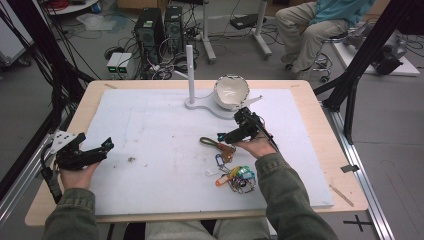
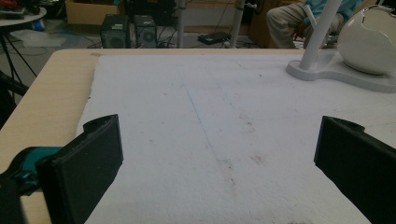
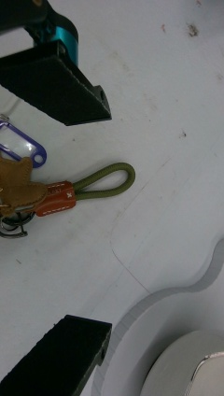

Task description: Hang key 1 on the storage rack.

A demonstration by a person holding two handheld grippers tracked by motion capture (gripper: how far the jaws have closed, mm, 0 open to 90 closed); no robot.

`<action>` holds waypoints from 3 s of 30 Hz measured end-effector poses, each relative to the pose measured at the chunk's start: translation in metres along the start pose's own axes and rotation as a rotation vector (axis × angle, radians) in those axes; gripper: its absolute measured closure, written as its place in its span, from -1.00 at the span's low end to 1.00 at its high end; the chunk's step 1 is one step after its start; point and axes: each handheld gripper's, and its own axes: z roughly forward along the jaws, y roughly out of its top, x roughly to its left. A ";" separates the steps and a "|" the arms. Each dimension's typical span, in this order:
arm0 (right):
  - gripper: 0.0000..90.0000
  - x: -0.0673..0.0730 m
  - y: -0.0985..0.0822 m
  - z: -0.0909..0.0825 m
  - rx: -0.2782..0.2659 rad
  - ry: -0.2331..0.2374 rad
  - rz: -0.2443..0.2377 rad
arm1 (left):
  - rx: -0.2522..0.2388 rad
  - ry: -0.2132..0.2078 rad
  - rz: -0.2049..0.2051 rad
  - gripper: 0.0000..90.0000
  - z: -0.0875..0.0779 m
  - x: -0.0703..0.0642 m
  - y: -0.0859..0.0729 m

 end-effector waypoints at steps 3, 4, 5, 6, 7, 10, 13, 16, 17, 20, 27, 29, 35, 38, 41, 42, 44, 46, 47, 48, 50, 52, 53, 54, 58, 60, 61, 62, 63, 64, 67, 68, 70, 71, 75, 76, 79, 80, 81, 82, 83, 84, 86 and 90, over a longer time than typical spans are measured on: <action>-0.98 0.001 0.001 0.004 0.011 0.009 -0.004 | 0.000 0.001 0.000 -0.96 0.000 0.000 0.000; -0.98 0.001 0.001 0.006 0.021 0.014 -0.002 | 0.000 0.001 0.000 -0.96 0.000 0.000 0.000; -0.98 0.001 0.000 0.012 0.050 0.021 -0.008 | 0.001 0.001 0.002 -0.96 0.000 0.000 0.000; -0.98 0.001 -0.001 0.014 0.059 0.024 -0.009 | 0.001 0.001 0.002 -0.96 0.000 0.000 0.000; -0.98 0.001 -0.001 0.016 0.073 0.028 -0.010 | 0.001 0.001 0.001 -0.96 0.000 0.000 0.000; -0.98 0.001 -0.002 0.022 0.101 0.033 -0.006 | 0.001 0.000 0.000 -0.96 0.000 0.000 0.000; -0.98 0.001 -0.002 0.026 0.112 0.041 -0.010 | 0.003 -0.001 0.001 -0.96 0.000 0.000 0.000; -0.96 0.000 -0.004 0.033 0.146 0.051 -0.004 | 0.003 -0.002 0.001 -0.96 0.000 0.000 0.000; -0.92 0.000 -0.005 0.035 0.160 0.062 -0.002 | 0.003 -0.002 0.002 -0.96 0.000 0.000 0.000; -0.91 0.002 -0.007 0.040 0.207 0.062 -0.017 | 0.005 -0.001 0.003 -0.96 0.000 0.000 0.000; -0.52 0.005 -0.010 0.049 0.283 0.076 -0.028 | 0.011 -0.003 0.008 -0.96 0.000 -0.001 -0.001; -0.43 0.005 -0.010 0.049 0.286 0.092 -0.023 | 0.012 -0.004 0.007 -0.96 0.000 -0.001 -0.001; -0.16 0.004 -0.010 0.050 0.292 0.085 -0.024 | 0.012 -0.004 0.008 -0.96 0.000 -0.001 -0.001; 0.00 0.004 -0.011 0.050 0.296 0.072 -0.013 | 0.013 -0.004 0.009 -0.96 0.001 -0.001 -0.001; 0.11 0.003 -0.012 0.052 0.299 0.052 -0.011 | 0.013 -0.005 0.009 -0.96 0.001 -0.001 -0.001; 0.11 0.003 -0.012 0.052 0.299 0.052 -0.011 | 0.012 -0.004 0.009 -0.96 0.001 -0.001 -0.001; 0.21 0.003 -0.012 0.052 0.296 0.043 -0.013 | 0.013 -0.005 0.009 -0.96 0.001 -0.001 -0.001; 0.40 0.003 -0.011 0.051 0.297 0.042 -0.015 | 0.014 -0.005 0.010 -0.96 0.001 -0.001 -0.001; 0.45 0.004 -0.011 0.051 0.302 0.040 -0.023 | 0.014 -0.005 0.010 -0.96 0.001 -0.001 -0.001; 0.45 0.004 -0.011 0.051 0.302 0.040 -0.023 | 0.015 -0.005 0.011 -0.96 0.001 -0.001 -0.001; 0.53 0.007 -0.011 0.051 0.303 0.022 -0.050 | 0.016 -0.004 0.010 -0.96 0.001 -0.001 -0.001; 0.54 0.007 -0.011 0.050 0.305 0.020 -0.050 | 0.016 -0.004 0.011 -0.96 0.001 -0.001 -0.001; 0.58 0.008 -0.011 0.050 0.300 0.017 -0.059 | 0.015 -0.004 0.011 -0.96 0.001 -0.001 -0.001; 0.59 0.008 -0.011 0.049 0.305 0.013 -0.060 | 0.015 -0.005 0.012 -0.96 0.001 -0.001 -0.001; 0.62 0.008 -0.011 0.049 0.304 0.021 -0.049 | 0.015 -0.005 0.011 -0.96 0.001 -0.001 -0.001; 0.62 0.008 -0.011 0.049 0.301 0.017 -0.053 | 0.015 -0.006 0.011 -0.96 0.001 -0.001 -0.001; 0.62 0.008 -0.011 0.048 0.305 0.011 -0.055 | 0.015 -0.006 0.011 -0.96 0.001 -0.001 -0.001; 0.62 0.009 -0.011 0.048 0.304 0.015 -0.058 | 0.014 -0.006 0.011 -0.96 0.001 -0.001 -0.001; 0.63 0.009 -0.011 0.047 0.301 0.016 -0.062 | 0.015 -0.006 0.011 -0.96 0.001 -0.001 -0.001; 0.63 0.009 -0.011 0.047 0.297 0.022 -0.056 | 0.014 -0.005 0.010 -0.96 0.001 -0.001 -0.001; 0.63 0.009 -0.010 0.044 0.289 0.022 -0.056 | 0.016 -0.006 0.011 -0.96 0.001 -0.001 -0.001; 0.62 0.009 -0.010 0.043 0.279 0.028 -0.059 | 0.018 -0.007 0.012 -0.96 0.001 -0.001 -0.001; 0.62 0.010 -0.008 0.039 0.259 0.029 -0.054 | 0.020 -0.009 0.017 -0.96 0.002 -0.001 -0.001; 0.63 0.010 -0.007 0.034 0.231 0.035 -0.044 | 0.020 -0.009 0.016 -0.96 0.002 -0.002 -0.001; 0.63 0.008 -0.005 0.027 0.199 0.043 -0.031 | 0.016 -0.009 0.014 -0.96 0.002 -0.001 -0.001; 0.63 0.007 -0.005 0.024 0.190 0.047 -0.027 | 0.017 -0.008 0.014 -0.96 0.002 -0.001 -0.001; 0.62 0.003 -0.003 0.013 0.136 0.053 0.005 | 0.015 -0.008 0.012 -0.96 0.002 -0.002 -0.001; 0.62 0.002 -0.002 0.011 0.131 0.055 0.010 | 0.015 -0.008 0.012 -0.96 0.002 -0.002 -0.001; 0.62 0.002 -0.002 0.011 0.131 0.055 0.010 | 0.014 -0.008 0.013 -0.96 0.002 -0.002 -0.001; 0.62 0.002 0.001 0.006 0.106 0.054 0.013 | 0.015 -0.008 0.013 -0.96 0.002 -0.002 -0.001; 0.62 0.002 0.001 0.006 0.106 0.054 0.013 | 0.015 -0.004 0.013 -0.96 0.002 -0.002 -0.001; 0.62 0.003 0.005 0.002 0.089 0.063 0.021 | 0.013 -0.002 0.012 -0.96 0.001 -0.002 -0.001; 0.62 0.004 0.007 0.001 0.084 0.066 0.018 | 0.009 -0.001 0.009 -0.96 0.001 -0.001 -0.001; 0.62 0.008 0.018 -0.005 0.056 0.069 0.010 | 0.009 -0.003 0.009 -0.96 0.001 -0.001 -0.001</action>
